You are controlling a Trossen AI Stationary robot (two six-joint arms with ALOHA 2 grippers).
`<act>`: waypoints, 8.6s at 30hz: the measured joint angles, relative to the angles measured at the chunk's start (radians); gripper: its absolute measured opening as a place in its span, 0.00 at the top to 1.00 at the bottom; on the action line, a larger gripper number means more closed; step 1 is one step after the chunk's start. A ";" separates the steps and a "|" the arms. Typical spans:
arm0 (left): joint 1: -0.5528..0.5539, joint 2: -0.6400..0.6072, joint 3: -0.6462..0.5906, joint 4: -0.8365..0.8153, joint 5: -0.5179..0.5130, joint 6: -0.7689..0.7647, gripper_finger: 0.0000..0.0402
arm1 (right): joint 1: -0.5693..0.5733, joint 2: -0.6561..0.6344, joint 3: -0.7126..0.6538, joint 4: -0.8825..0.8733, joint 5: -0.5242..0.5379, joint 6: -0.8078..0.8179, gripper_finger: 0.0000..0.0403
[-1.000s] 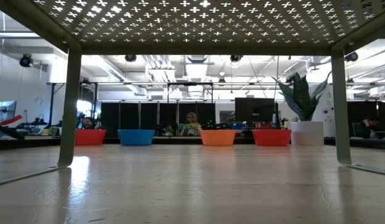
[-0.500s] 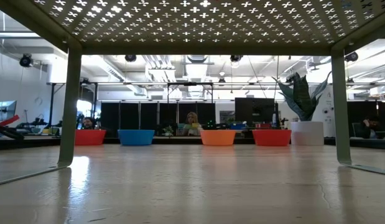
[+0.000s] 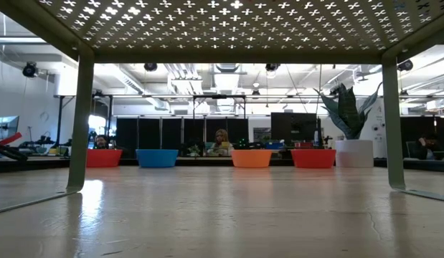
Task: Pick & Place Mini bowls
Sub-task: Stack the bottom orange bowl on the orange bowl on the shelf, then stack the bottom blue bowl on the blue bowl on the shelf
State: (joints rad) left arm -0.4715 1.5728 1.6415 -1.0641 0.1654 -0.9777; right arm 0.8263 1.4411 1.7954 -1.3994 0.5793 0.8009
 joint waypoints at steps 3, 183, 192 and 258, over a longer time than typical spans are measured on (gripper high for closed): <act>0.006 -0.001 -0.013 -0.002 0.015 0.010 1.00 | 0.000 0.000 0.000 0.000 0.000 0.000 0.85; 0.130 -0.223 -0.026 0.024 -0.482 0.400 0.74 | -0.008 -0.034 -0.356 -0.130 -0.584 0.511 0.85; 0.130 -0.223 -0.026 0.024 -0.482 0.406 0.74 | 0.119 -0.034 -0.501 0.061 -0.587 0.263 0.85; 0.131 -0.223 -0.026 0.024 -0.481 0.400 0.74 | 0.165 -0.034 -0.948 0.606 -0.715 0.140 0.85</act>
State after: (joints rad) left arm -0.3408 1.3495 1.6154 -1.0401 -0.3161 -0.5781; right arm 0.9909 1.4075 0.8471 -0.7937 -0.1356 0.9407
